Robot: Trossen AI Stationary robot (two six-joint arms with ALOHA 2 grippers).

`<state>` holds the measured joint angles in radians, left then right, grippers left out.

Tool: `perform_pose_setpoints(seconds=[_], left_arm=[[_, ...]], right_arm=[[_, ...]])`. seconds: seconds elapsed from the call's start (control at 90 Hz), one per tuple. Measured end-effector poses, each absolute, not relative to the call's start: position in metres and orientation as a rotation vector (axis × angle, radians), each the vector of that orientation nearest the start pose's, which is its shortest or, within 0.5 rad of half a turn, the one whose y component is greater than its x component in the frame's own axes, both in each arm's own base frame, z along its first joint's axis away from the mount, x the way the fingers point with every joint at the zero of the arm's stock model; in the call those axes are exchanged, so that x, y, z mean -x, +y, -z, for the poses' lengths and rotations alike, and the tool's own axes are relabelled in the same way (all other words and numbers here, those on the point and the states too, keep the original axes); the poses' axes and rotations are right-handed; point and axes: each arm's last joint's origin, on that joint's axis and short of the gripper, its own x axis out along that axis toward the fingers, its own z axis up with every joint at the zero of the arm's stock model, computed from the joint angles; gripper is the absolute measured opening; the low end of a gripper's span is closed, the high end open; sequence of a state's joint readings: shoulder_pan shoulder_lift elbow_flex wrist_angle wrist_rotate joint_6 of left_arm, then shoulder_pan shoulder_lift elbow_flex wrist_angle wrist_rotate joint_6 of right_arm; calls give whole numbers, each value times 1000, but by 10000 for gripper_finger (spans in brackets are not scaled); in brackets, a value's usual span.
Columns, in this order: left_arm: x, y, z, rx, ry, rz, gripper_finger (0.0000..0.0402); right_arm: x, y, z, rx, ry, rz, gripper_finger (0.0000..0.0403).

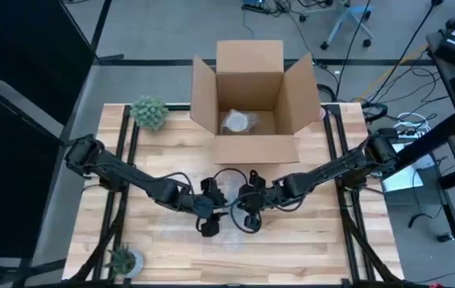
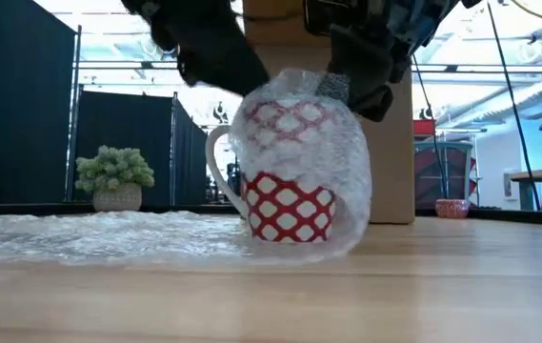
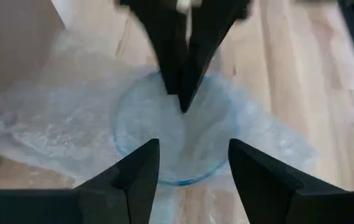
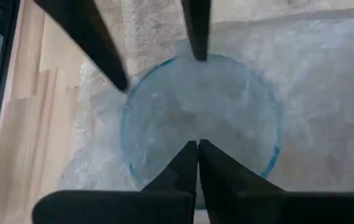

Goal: Wrap mug
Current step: Wrap the red mug with the bubble wrap

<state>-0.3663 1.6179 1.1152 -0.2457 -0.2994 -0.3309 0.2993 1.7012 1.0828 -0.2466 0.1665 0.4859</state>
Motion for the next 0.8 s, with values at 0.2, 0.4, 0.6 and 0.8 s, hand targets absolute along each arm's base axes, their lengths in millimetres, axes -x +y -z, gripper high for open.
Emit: perform_pose_setpoints(seconds=[0.2, 0.4, 0.6, 0.8], left_arm=[[-317, -107, -246, 1, 723, -196, 180], [-307, -94, -231, -5, 814, -360, 180], [-316, -82, -217, 29, 731, -367, 180], [-334, -83, -217, 101, 632, -191, 180]], right_arm=[[-336, 98, -197, -244, 866, 86, 0], [-336, 98, -197, -236, 865, 81, 0], [-338, 99, -198, -228, 851, 70, 0], [-339, 99, -199, -231, 842, 66, 0]])
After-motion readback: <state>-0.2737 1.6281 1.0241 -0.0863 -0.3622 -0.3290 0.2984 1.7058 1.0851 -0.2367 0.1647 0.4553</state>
